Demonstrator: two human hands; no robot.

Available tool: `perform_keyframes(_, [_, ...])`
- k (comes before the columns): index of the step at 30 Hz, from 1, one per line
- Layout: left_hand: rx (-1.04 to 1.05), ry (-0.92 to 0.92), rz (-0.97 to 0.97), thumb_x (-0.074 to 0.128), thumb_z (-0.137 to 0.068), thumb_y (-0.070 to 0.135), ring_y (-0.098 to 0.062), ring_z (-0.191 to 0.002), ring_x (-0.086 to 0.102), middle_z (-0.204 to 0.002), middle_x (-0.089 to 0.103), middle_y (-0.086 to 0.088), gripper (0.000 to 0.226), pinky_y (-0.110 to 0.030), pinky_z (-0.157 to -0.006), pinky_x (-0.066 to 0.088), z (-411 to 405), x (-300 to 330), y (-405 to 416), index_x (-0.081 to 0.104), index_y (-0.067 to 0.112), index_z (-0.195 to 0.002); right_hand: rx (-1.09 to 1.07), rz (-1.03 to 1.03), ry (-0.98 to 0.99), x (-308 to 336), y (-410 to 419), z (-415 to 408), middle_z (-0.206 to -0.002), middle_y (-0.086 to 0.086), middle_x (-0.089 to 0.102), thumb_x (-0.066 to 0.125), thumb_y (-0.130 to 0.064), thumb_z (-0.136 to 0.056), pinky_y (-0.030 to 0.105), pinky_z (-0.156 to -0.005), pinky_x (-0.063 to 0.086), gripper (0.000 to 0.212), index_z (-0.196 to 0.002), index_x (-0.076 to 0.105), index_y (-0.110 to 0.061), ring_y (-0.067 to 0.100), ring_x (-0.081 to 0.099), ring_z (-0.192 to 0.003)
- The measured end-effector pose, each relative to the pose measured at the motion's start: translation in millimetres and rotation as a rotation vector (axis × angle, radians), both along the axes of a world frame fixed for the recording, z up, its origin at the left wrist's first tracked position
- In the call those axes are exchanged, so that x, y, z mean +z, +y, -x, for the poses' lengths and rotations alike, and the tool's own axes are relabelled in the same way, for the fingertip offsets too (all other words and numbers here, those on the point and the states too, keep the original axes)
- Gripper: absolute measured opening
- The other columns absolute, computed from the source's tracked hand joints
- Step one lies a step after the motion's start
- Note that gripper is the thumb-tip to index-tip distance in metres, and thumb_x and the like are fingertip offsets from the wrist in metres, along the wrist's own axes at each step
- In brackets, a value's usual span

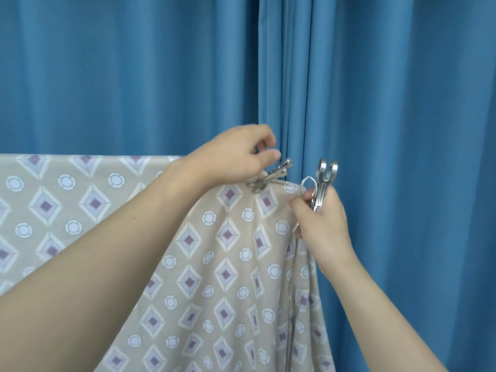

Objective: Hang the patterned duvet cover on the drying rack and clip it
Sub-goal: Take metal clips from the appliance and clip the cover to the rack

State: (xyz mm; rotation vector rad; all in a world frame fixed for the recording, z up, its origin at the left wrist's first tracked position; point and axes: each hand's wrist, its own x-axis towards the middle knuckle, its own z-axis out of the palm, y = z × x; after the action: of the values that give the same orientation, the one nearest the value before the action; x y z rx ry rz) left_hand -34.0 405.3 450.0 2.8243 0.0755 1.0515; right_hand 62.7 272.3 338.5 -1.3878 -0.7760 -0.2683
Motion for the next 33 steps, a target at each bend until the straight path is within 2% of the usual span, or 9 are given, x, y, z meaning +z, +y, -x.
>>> perform_keyframes(3, [0.000, -0.210, -0.012, 0.049, -0.088, 0.038, -0.018, -0.098, 0.053, -0.100, 0.061, 0.010, 0.025, -0.036, -0.091, 0.043, 31, -21, 9, 0.061, 0.023, -0.105, 0.110, 0.003, -0.044, 3, 6, 23, -0.072, -0.008, 0.049, 0.065, -0.037, -0.088, 0.035, -0.058, 0.046, 0.023, -0.083, 0.048, -0.022, 0.011, 0.047, -0.059])
perform_keyframes(5, [0.017, -0.266, 0.049, 0.051, -0.089, 0.033, -0.014, -0.093, 0.052, -0.095, 0.060, 0.014, 0.014, -0.025, -0.082, 0.040, 57, -40, 18, 0.061, 0.028, -0.098, 0.189, 0.008, -0.049, 5, 14, 37, -0.074, -0.005, 0.048, 0.062, -0.040, -0.091, 0.027, -0.057, 0.045, 0.030, -0.094, 0.050, -0.013, 0.009, 0.046, -0.058])
perform_keyframes(8, [0.040, -0.281, 0.235, 0.059, -0.089, 0.028, -0.007, -0.078, 0.051, -0.085, 0.060, 0.015, 0.004, -0.016, -0.068, 0.036, 101, -72, 36, 0.063, 0.029, -0.089, 0.373, -0.045, 0.029, 5, 31, 64, -0.071, -0.004, 0.047, 0.054, -0.037, -0.095, 0.016, -0.057, 0.043, 0.023, -0.100, 0.053, -0.015, 0.006, 0.045, -0.058])
perform_keyframes(11, [0.070, -0.188, 0.460, 0.061, -0.081, 0.040, -0.011, -0.071, 0.052, -0.080, 0.063, 0.014, 0.012, -0.022, -0.067, 0.042, 146, -102, 54, 0.066, 0.030, -0.086, 0.502, 0.001, 0.067, 0, 60, 93, -0.077, -0.004, 0.055, 0.050, -0.044, -0.095, 0.022, -0.074, 0.044, 0.024, -0.097, 0.056, -0.020, 0.008, 0.051, -0.069])
perform_keyframes(15, [0.032, -0.138, 0.710, 0.060, -0.082, 0.043, -0.027, -0.082, 0.058, -0.088, 0.068, -0.002, 0.024, -0.043, -0.079, 0.048, 198, -133, 76, 0.070, 0.022, -0.090, 0.647, 0.059, 0.051, -10, 111, 137, -0.088, -0.008, 0.068, 0.052, -0.048, -0.090, 0.027, -0.087, 0.041, 0.020, -0.081, 0.063, -0.035, 0.008, 0.058, -0.087])
perform_keyframes(19, [0.038, -0.205, 0.868, 0.057, -0.084, 0.042, -0.010, -0.071, 0.056, -0.085, 0.069, 0.002, 0.028, -0.030, -0.076, 0.043, 241, -147, 104, 0.071, 0.019, -0.090, 0.742, 0.093, 0.035, -12, 163, 177, -0.092, -0.008, 0.072, 0.047, -0.049, -0.092, 0.031, -0.093, 0.040, 0.019, -0.088, 0.062, -0.038, 0.008, 0.063, -0.094])
perform_keyframes(22, [0.039, -0.279, 0.952, 0.055, -0.085, 0.038, -0.012, -0.068, 0.053, -0.083, 0.068, 0.001, 0.030, -0.027, -0.073, 0.042, 267, -150, 128, 0.072, 0.014, -0.092, 0.784, 0.096, 0.080, -12, 201, 207, -0.085, -0.008, 0.067, 0.045, -0.041, -0.097, 0.028, -0.085, 0.040, 0.021, -0.098, 0.057, -0.023, 0.008, 0.059, -0.086])
perform_keyframes(29, [0.137, -0.389, 1.066, 0.055, -0.098, 0.032, -0.013, -0.060, 0.049, -0.079, 0.066, 0.002, 0.027, -0.022, -0.063, 0.039, 322, -150, 194, 0.071, 0.012, -0.093, 0.845, 0.142, 0.093, -19, 281, 271, -0.077, -0.025, 0.061, 0.044, -0.051, -0.094, 0.026, -0.087, 0.037, 0.018, -0.100, 0.057, -0.040, -0.004, 0.055, -0.082])
perform_keyframes(33, [0.056, -0.407, 1.132, 0.061, -0.091, 0.035, -0.015, -0.056, 0.045, -0.074, 0.062, -0.001, 0.028, -0.023, -0.059, 0.037, 351, -154, 220, 0.070, 0.009, -0.090, 0.893, 0.156, 0.043, -20, 309, 305, -0.090, -0.027, 0.061, 0.043, -0.061, -0.082, 0.027, -0.094, 0.038, 0.039, -0.113, 0.056, -0.042, -0.003, 0.053, -0.096])
